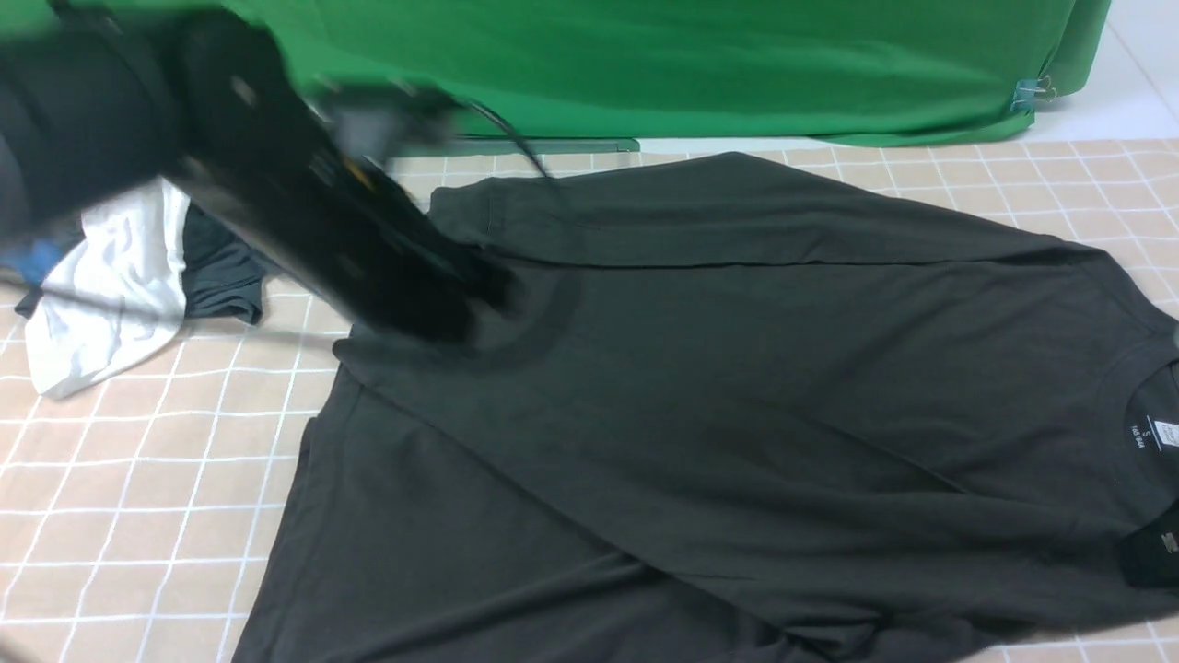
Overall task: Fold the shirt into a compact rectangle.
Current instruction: 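Grab the top left corner of the dark shirt with the left gripper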
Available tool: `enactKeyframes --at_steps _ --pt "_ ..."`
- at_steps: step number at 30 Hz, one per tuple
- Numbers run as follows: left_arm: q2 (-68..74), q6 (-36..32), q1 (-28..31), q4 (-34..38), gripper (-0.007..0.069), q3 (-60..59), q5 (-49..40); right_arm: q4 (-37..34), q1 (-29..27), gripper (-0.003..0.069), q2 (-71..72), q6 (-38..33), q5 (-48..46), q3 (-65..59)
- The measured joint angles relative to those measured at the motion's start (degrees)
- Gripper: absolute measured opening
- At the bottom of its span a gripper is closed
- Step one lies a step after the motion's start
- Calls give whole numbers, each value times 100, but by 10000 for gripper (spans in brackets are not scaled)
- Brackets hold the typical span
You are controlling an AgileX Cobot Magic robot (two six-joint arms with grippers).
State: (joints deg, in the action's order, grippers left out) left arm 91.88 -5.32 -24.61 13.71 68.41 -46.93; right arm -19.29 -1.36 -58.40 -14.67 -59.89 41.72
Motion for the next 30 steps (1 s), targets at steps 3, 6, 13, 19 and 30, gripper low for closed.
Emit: enactKeyframes --at_steps 3,6,13,19,30 --pt "-107 96 -1163 496 17 -682 302 260 0 279 -24 120 147 20" --pt "30 154 -1991 597 27 -880 690 357 0 281 -19 158 235 17" --pt "848 801 -2894 797 233 -607 1504 402 0 281 -19 225 268 17" --pt "1615 823 -3000 1064 442 -73 1441 402 0 281 -19 238 326 17" --pt "2009 823 -3025 1373 496 199 1680 402 0 281 -19 238 532 17"
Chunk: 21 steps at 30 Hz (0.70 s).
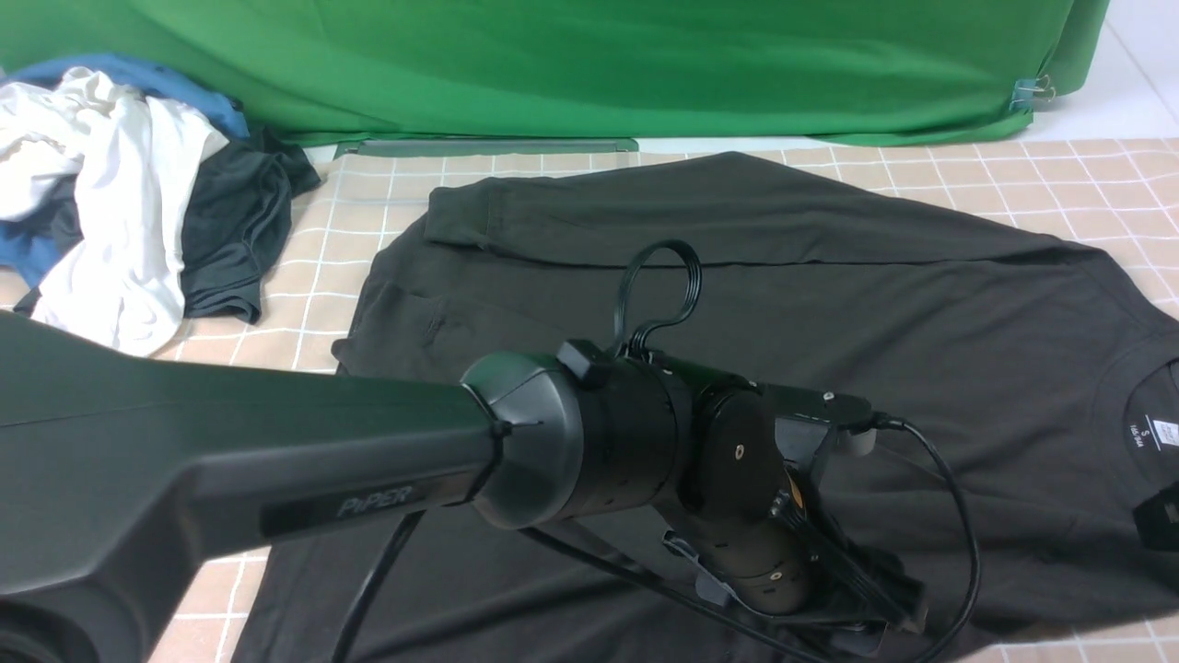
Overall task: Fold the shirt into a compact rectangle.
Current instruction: 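Grab the top left corner of the dark shirt with the left gripper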
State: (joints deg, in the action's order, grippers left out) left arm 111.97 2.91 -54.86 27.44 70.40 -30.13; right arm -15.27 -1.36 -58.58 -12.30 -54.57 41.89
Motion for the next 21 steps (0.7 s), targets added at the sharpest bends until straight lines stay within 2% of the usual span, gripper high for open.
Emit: enactKeyframes --at_steps 4,6,10,13,17,19,21 --pt "0 0 0 -198 407 0 139 0 0 281 0 0 71 0" --pt "4 -36 -12 -310 295 0 191 0 0 281 0 0 90 0" --pt "4 -291 -140 -378 147 0 247 0 0 281 0 0 94 0" --pt "17 -486 -303 -500 89 0 282 -5 0 281 0 0 94 0" --pt "22 -544 -439 -892 131 0 294 -5 0 281 0 0 89 0" --pt "22 -560 -528 -1151 194 0 335 -5 0 281 0 0 89 0" --pt "22 -566 -642 -1475 298 0 394 -5 0 281 0 0 89 0"
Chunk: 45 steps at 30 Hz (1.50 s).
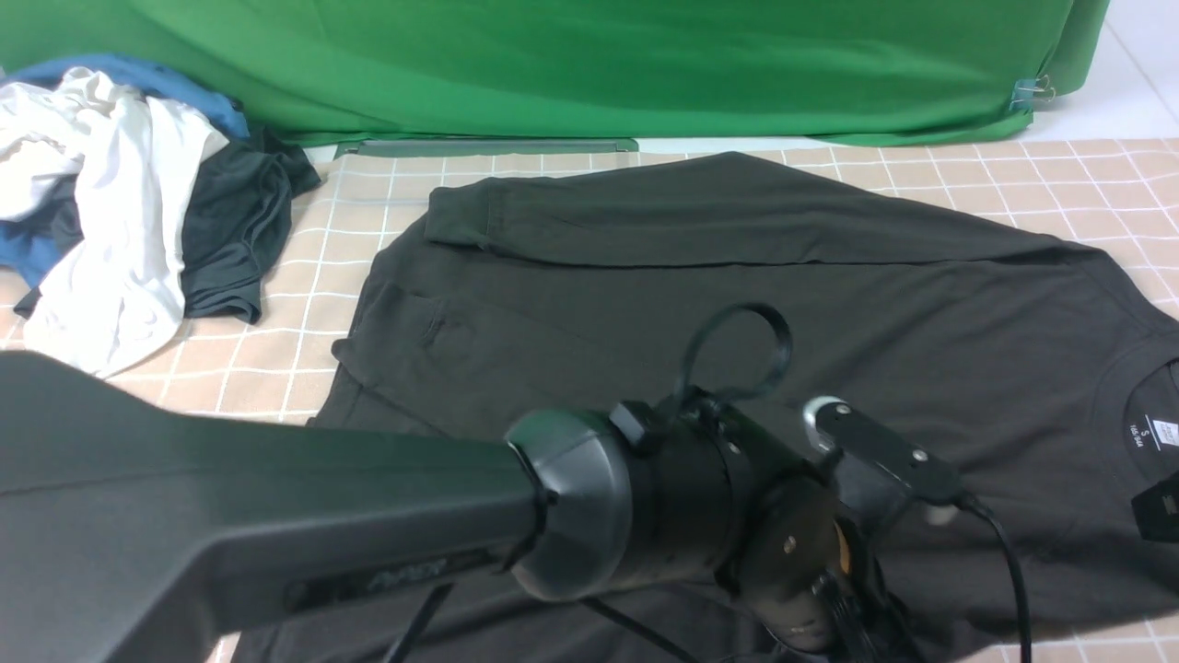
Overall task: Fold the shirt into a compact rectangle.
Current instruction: 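Grab the top left corner of the dark shirt with the left gripper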
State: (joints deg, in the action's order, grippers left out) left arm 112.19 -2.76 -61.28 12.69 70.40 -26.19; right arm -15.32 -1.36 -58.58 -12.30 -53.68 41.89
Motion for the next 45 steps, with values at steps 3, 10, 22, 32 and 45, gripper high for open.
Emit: enactKeyframes --at_steps 3,10,22,32,45 --pt "0 1 -86 -319 400 0 186 0 0 281 0 0 0 0" --pt "0 479 -38 -1046 424 0 275 0 0 281 0 0 0 0" --pt "114 536 -27 -1238 288 6 88 0 0 281 0 0 0 0" --pt "53 528 -42 -1232 33 159 -366 0 0 281 0 0 -16 0" --pt "-506 -97 -89 225 20 363 -1428 0 0 281 0 0 -147 0"
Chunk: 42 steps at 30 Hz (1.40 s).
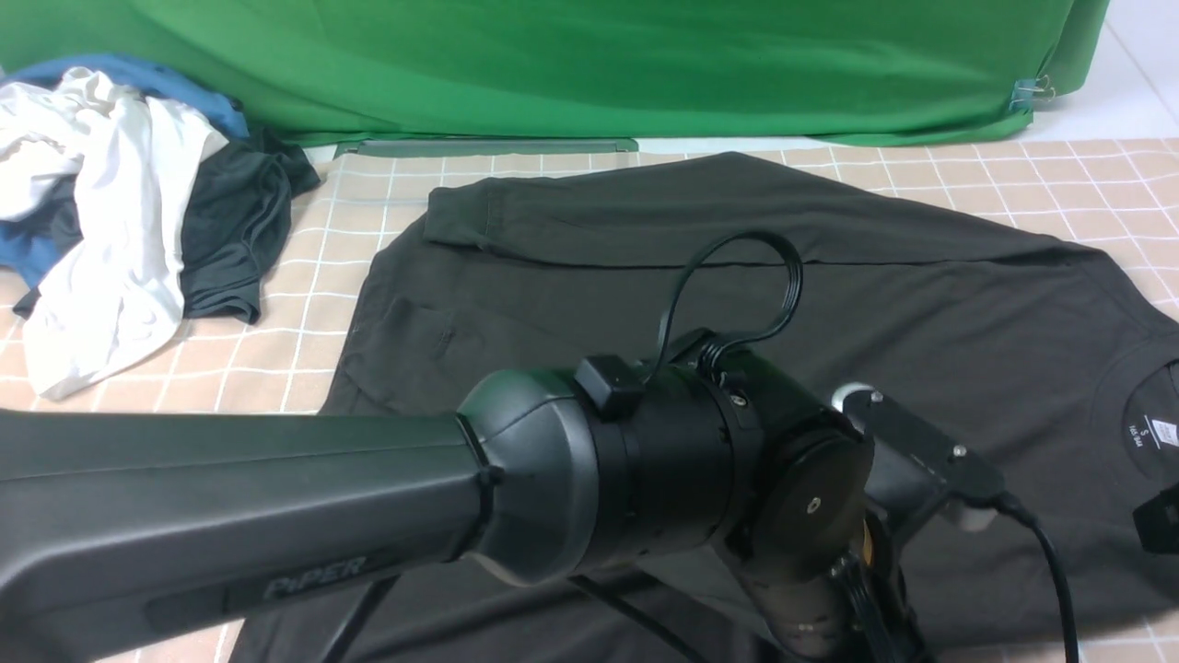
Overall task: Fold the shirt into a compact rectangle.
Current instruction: 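Grab the top left corner of the dark shirt with the left gripper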
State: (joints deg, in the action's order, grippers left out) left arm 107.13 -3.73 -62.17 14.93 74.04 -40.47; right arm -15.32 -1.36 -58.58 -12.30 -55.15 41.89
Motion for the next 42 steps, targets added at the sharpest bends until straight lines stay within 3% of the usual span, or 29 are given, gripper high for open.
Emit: enactKeyframes --at_steps 10,16,21,25,29,32,38,42 --pt "0 72 -366 200 25 0 -80 0 0 281 0 6 -17 0" --pt "-7 191 -353 169 139 275 -421 0 0 281 0 58 -17 0" --pt "-183 279 -78 -101 237 1222 -1444 4 0 281 0 139 43 0" --pt "-397 739 618 -806 200 1922 -2245 4 0 281 0 154 51 0" --pt "-313 918 2263 -1041 55 2489 -2408 4 0 281 0 154 68 0" --pt "-26 937 3346 -1118 16 2699 -2137 4 0 281 0 179 68 0" --pt "903 943 4883 -839 41 2995 -1563 4 0 281 0 264 120 0" --pt "1578 866 5457 -491 153 3201 -1281 4 0 281 0 363 154 0"
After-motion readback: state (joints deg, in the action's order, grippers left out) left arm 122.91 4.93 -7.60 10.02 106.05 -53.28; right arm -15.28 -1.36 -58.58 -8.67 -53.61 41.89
